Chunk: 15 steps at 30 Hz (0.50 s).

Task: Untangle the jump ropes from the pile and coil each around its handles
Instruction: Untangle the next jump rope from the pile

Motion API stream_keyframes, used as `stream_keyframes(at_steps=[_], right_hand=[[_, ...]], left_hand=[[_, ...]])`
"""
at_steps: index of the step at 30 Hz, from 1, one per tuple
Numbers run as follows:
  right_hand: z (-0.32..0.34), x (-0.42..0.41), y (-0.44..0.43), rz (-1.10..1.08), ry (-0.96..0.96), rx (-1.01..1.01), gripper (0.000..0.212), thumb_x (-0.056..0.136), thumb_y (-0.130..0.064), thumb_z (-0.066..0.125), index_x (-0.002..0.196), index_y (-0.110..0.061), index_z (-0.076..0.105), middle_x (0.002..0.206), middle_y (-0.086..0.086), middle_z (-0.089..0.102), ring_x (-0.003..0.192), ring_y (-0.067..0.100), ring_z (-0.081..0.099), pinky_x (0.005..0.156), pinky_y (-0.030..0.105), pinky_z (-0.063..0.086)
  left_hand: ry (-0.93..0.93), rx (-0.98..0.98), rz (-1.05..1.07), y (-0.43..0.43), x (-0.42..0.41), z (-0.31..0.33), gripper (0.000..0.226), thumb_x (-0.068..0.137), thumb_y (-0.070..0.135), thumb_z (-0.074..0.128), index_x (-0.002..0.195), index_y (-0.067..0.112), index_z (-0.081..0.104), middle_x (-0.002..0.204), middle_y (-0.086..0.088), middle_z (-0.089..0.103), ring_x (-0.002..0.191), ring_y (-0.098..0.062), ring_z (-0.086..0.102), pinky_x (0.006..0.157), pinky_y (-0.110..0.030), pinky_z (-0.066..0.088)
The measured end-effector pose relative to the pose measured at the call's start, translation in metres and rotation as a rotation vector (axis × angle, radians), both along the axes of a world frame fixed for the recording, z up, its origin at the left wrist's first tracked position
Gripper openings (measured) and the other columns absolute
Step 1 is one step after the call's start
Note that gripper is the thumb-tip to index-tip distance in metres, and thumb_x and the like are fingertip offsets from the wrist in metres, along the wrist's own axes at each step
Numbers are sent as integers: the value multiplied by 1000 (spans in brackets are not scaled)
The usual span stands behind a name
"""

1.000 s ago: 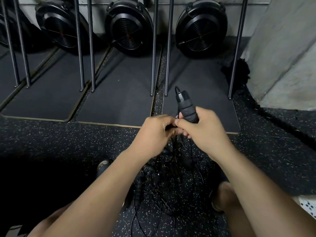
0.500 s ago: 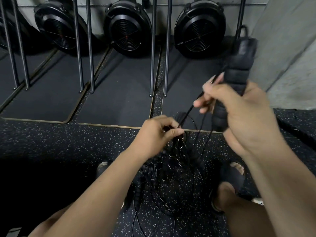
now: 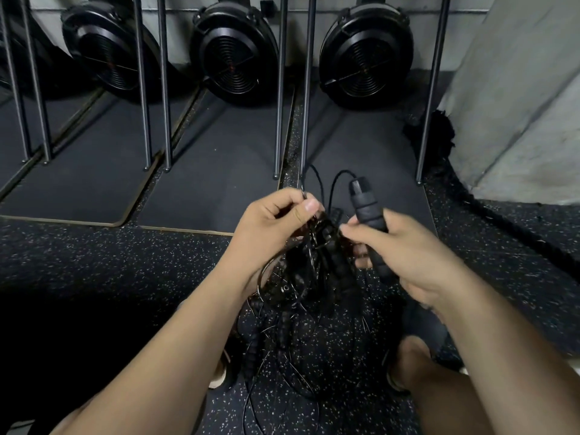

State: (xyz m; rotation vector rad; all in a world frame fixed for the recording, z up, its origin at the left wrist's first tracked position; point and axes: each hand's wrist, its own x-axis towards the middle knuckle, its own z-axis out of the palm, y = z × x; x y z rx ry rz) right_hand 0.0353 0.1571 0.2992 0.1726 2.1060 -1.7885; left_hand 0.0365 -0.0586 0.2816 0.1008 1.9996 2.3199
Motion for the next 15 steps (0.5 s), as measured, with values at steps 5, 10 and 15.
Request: stream_keyframes(at_steps=[5, 10, 15], right_hand=[[-2, 17, -15, 63, -59, -206, 17, 95, -24, 79, 111, -21, 75, 104, -1, 79, 99, 19, 74, 95, 40, 58], [-3, 27, -36, 12, 134, -261, 18, 98, -18, 75, 99, -36, 76, 98, -10, 79, 96, 6, 74, 93, 34, 54], [-6, 26, -33, 55, 288, -89, 17, 98, -24, 76, 99, -41, 74, 94, -14, 78, 91, 4, 71, 92, 35, 54]], left_hand=[[12, 215, 58, -5, -1, 9, 13, 106, 14, 60, 98, 5, 65, 94, -8, 65, 79, -16, 61, 76, -27, 55], [19, 259, 89, -11, -4, 18, 16, 107, 16, 57, 100, 5, 64, 97, -8, 65, 81, -19, 63, 77, -30, 57], [-11, 161, 96, -20, -2, 18, 15, 105, 19, 66, 108, 6, 71, 101, -18, 65, 89, -30, 62, 80, -38, 58]])
